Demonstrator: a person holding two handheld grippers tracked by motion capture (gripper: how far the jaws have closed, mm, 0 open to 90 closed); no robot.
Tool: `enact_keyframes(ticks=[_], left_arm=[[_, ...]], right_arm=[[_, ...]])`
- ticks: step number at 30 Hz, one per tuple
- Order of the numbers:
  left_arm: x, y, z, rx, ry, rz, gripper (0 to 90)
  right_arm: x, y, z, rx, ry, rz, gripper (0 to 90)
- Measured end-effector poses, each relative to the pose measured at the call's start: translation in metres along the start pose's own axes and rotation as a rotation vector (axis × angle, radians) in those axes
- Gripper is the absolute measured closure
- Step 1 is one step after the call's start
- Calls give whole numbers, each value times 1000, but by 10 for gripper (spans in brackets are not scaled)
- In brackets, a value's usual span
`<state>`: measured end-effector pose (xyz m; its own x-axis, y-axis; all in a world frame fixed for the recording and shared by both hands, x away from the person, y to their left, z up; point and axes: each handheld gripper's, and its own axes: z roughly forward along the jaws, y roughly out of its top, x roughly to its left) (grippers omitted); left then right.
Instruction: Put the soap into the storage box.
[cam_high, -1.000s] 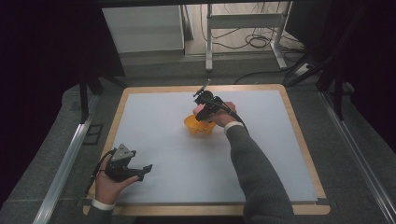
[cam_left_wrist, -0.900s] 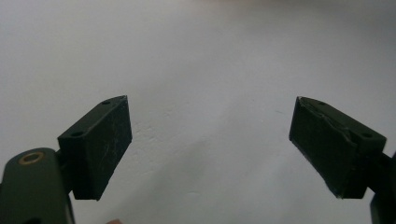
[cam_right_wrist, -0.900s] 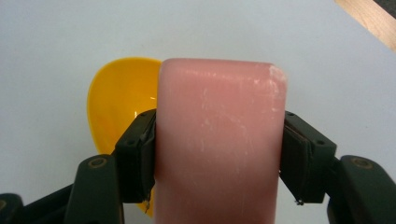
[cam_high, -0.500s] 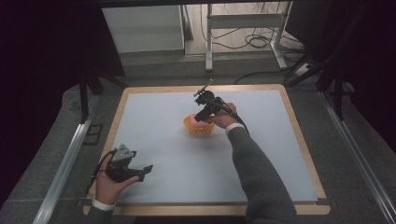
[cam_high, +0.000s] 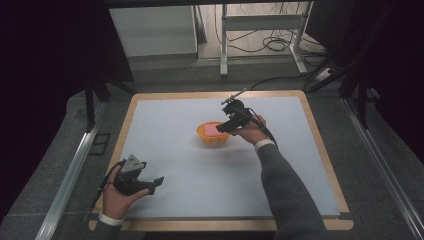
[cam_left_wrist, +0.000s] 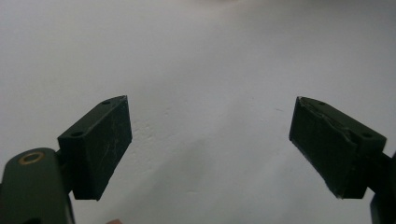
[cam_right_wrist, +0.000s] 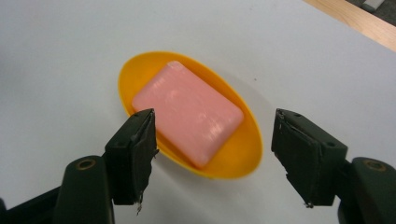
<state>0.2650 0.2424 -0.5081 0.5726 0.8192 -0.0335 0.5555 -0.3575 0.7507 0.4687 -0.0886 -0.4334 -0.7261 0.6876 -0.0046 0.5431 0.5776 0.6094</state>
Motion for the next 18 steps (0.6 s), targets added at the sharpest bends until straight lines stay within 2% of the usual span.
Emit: enact_keyframes(ticks=[1,3,6,7,8,9,10,12,15,16,17,18], left_arm=[[0,0,0,-2,-1,-3,135],[0,0,0,-2,-1,-4,136],[-1,0,0,1,-1,-1,135],[-1,0,0,2,-1,-1,135],[-1,0,1,4,-1,0,135],[-1,0,1,4,-1,0,135],[-2,0,1,3,1,0,135],[-2,0,1,4,2,-1,136],[-2,-1,1,5,4,-1,135],[-3,-1,1,2,6,-1,136],[-3,-1,1,2,5,0,136],[-3,-1,1,4,7,1,137]], right_arm=[[-3,-8,-5,-15,7,3,301],[-4,-11,-7,-20,7,9,299],[-8,-30,-20,-43,14,26,288],[-8,-30,-20,-43,14,26,288],[-10,-41,-25,-52,18,39,285],[-10,-41,-25,-52,18,39,285],[-12,-53,-31,-63,24,50,284],[-13,-57,-33,-65,25,54,283],[-15,-73,-39,-75,31,69,278],[-18,-84,-42,-80,31,75,278],[-18,-84,-42,-80,31,75,278],[-19,-94,-45,-82,34,86,275]])
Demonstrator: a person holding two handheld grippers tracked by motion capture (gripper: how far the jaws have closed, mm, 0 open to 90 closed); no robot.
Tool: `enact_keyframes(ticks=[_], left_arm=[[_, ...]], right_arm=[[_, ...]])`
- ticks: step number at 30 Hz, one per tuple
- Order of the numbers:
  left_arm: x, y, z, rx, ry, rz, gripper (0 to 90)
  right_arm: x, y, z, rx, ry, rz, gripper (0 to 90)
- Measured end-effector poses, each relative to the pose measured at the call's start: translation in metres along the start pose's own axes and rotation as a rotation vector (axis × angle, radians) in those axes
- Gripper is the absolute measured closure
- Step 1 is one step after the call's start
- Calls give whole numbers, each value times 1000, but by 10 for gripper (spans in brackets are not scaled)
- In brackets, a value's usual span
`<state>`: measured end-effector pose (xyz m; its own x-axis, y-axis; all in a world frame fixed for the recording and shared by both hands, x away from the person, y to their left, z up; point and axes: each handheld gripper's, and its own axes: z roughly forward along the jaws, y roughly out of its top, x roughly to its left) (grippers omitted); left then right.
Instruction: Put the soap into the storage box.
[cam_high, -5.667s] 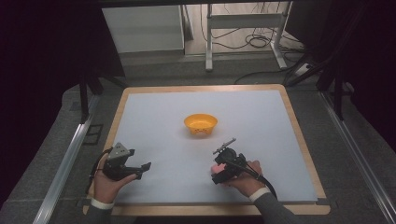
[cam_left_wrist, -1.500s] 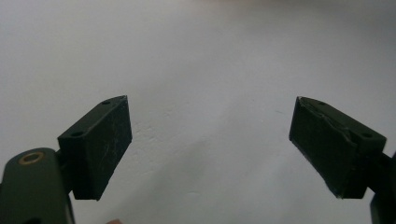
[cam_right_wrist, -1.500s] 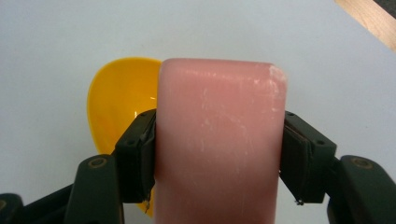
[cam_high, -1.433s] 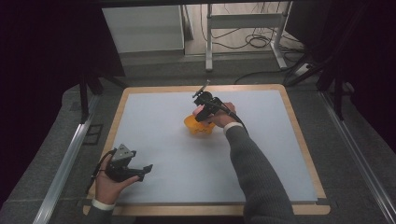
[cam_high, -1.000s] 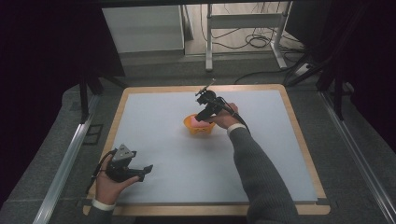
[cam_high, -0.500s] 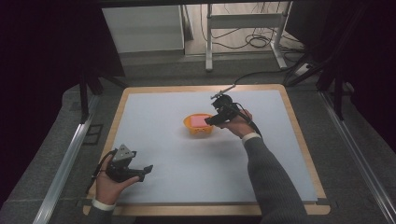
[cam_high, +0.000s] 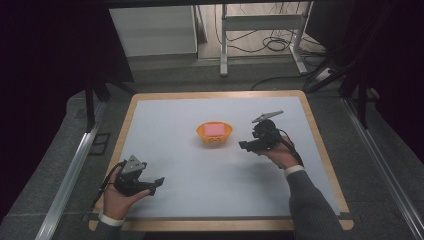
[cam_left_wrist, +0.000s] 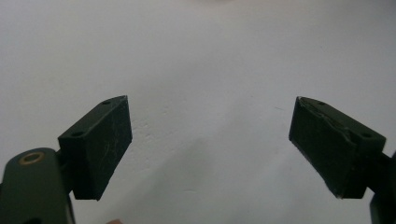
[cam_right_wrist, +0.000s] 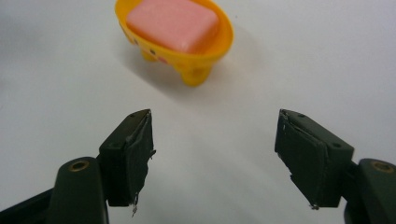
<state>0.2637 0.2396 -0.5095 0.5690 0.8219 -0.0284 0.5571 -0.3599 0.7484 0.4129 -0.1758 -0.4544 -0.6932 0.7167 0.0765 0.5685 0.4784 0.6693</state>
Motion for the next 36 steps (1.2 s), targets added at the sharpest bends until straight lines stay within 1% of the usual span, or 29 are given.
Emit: enact_keyframes(ticks=[2,3,4,6,7,8,11,14,17,18,19,21,24,30,36], left_arm=[[0,0,0,2,0,1,136],[0,0,0,3,0,2,136],[0,0,0,5,1,2,136],[0,0,0,7,0,3,136],[0,0,0,7,0,3,136],[-1,0,0,7,1,2,136],[-1,0,0,7,3,2,136],[-1,-1,1,8,3,1,135],[-1,-1,0,11,6,-1,135],[-1,-1,0,10,5,-1,136],[-1,-1,0,10,5,-3,136],[-2,0,1,13,5,0,136],[-3,-1,2,17,4,3,134],[-3,-1,4,19,3,10,132],[-3,-1,4,19,4,11,132]], right_arm=[[-1,-3,-1,0,4,2,273],[-4,-13,-4,8,6,6,267],[-4,-13,-4,8,6,6,267],[-7,-22,-7,9,6,16,267],[-10,-32,-9,12,8,25,267],[-10,-32,-9,12,8,25,267],[-14,-47,-12,14,0,43,266],[-19,-62,-17,-1,-2,68,263],[-21,-74,-21,-17,5,81,262],[-23,-83,-24,-25,1,92,261],[-23,-83,-24,-25,1,92,261],[-25,-90,-27,-30,-4,104,260],[-28,-94,-30,-41,-7,115,260],[-29,-95,-30,-50,-15,119,255],[-26,-96,-28,-59,-28,113,242]])
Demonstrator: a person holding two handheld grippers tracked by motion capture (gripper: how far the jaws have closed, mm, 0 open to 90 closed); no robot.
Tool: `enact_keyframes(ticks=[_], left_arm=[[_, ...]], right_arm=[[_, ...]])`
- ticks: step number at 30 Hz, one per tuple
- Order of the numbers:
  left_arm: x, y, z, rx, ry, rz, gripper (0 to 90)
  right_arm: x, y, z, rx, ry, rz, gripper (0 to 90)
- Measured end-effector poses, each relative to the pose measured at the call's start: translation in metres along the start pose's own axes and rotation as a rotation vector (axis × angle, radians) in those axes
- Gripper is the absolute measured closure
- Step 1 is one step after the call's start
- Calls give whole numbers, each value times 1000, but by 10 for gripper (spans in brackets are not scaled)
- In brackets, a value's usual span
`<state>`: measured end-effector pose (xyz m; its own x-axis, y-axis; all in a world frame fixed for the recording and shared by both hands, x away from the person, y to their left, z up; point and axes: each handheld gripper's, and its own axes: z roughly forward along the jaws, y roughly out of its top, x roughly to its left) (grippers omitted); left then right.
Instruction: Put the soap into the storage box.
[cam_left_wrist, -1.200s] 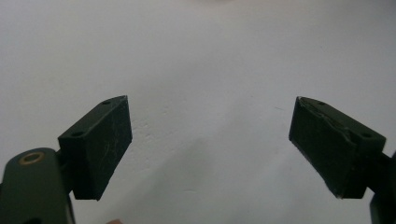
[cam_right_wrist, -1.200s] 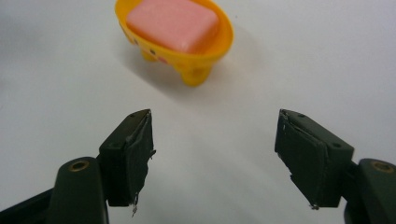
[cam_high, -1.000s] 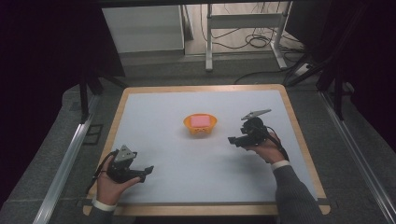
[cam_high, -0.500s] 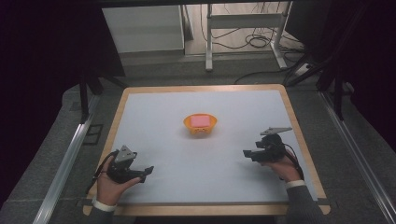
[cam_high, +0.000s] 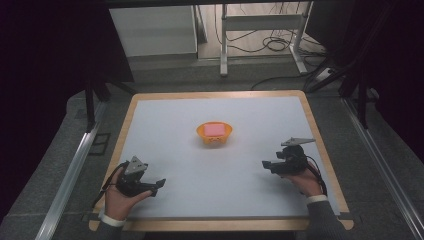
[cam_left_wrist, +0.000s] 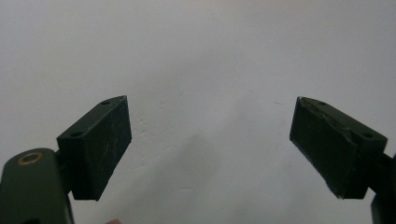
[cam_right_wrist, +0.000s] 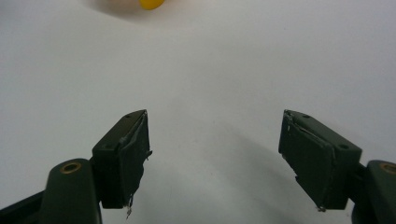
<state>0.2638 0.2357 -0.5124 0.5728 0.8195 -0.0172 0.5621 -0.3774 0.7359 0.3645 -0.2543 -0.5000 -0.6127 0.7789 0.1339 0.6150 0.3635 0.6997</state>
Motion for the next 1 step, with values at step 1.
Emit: enact_keyframes(ticks=[1], left_arm=[[0,0,0,0,1,1,132]], right_arm=[[0,-1,0,1,3,6,241]])
